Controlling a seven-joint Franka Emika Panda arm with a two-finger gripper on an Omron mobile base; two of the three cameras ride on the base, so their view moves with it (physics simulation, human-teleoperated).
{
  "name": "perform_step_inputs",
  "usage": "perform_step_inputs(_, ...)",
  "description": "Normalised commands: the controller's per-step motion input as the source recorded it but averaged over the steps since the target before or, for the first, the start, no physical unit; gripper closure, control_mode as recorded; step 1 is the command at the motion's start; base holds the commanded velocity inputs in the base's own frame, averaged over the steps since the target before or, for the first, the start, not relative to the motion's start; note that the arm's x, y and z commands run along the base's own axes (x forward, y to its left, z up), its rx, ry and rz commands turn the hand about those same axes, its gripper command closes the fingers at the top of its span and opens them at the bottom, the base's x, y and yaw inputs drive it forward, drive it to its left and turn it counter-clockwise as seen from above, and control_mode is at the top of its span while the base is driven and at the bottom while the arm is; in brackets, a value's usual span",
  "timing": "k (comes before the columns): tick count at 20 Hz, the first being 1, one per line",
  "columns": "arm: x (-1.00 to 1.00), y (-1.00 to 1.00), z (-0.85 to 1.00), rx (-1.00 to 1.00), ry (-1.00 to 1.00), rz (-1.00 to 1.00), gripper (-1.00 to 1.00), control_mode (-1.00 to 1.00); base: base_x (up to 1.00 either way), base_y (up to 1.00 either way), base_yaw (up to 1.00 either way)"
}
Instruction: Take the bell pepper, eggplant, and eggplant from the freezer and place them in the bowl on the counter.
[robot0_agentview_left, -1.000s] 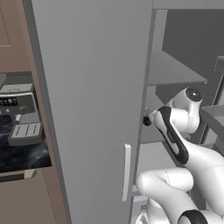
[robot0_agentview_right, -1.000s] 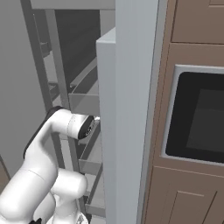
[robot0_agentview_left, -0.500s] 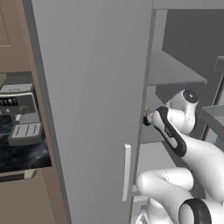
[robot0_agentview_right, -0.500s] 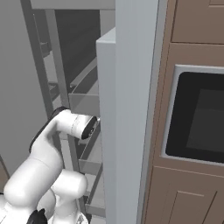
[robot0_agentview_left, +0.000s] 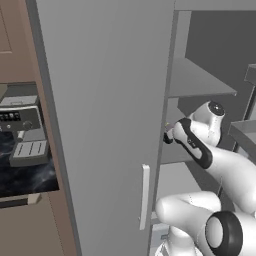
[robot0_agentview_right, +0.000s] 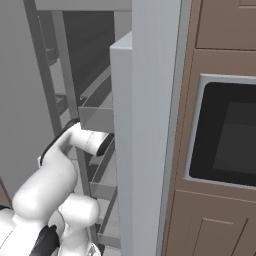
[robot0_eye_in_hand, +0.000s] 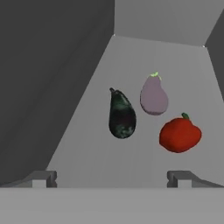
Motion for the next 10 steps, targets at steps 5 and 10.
perform_step_inputs(5,0.14,0.0,-0.21,0.0,0.07,0.0,-1.0,-1.0,0.0,0.0,0.0)
perform_step_inputs(10,0.11,0.0,-0.18,0.04,0.05,0.02,-1.0,-1.0,0.0,0.0,0.0)
